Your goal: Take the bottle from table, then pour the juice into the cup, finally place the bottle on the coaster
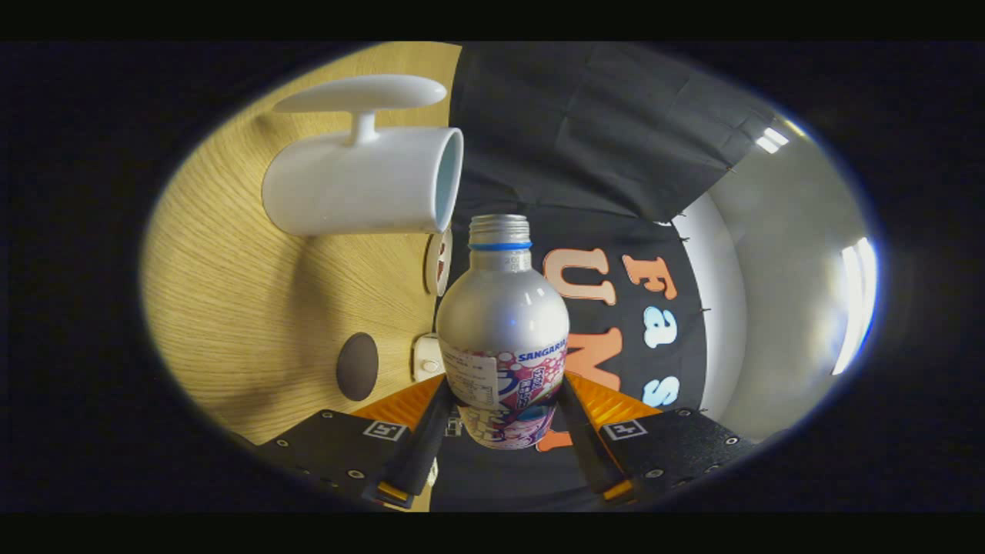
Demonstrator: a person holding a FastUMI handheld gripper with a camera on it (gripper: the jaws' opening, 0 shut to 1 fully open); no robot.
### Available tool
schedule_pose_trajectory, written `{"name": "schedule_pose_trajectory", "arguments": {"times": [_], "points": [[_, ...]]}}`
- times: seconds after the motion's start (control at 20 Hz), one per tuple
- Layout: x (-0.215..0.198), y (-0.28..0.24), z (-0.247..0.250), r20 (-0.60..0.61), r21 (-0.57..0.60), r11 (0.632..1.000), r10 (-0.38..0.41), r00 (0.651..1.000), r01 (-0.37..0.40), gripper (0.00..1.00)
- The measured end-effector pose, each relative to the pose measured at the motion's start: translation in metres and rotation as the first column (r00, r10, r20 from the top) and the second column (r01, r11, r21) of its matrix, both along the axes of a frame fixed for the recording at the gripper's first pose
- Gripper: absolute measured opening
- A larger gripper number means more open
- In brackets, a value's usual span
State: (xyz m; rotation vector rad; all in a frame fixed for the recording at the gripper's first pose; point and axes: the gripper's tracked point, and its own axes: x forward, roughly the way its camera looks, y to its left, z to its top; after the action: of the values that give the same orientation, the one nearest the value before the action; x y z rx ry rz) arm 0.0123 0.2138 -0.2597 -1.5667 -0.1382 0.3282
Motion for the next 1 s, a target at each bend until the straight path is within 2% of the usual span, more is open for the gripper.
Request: {"name": "schedule_pose_trajectory", "arguments": {"times": [0.75, 1.0], "points": [[0.002, 0.007, 0.008, 0.059, -0.12, 0.988, 0.1, 0.993, -0.093, 0.77], [0.008, 0.005, 0.011, 0.069, -0.126, 0.988, 0.103, 0.992, -0.093, 0.77]]}}
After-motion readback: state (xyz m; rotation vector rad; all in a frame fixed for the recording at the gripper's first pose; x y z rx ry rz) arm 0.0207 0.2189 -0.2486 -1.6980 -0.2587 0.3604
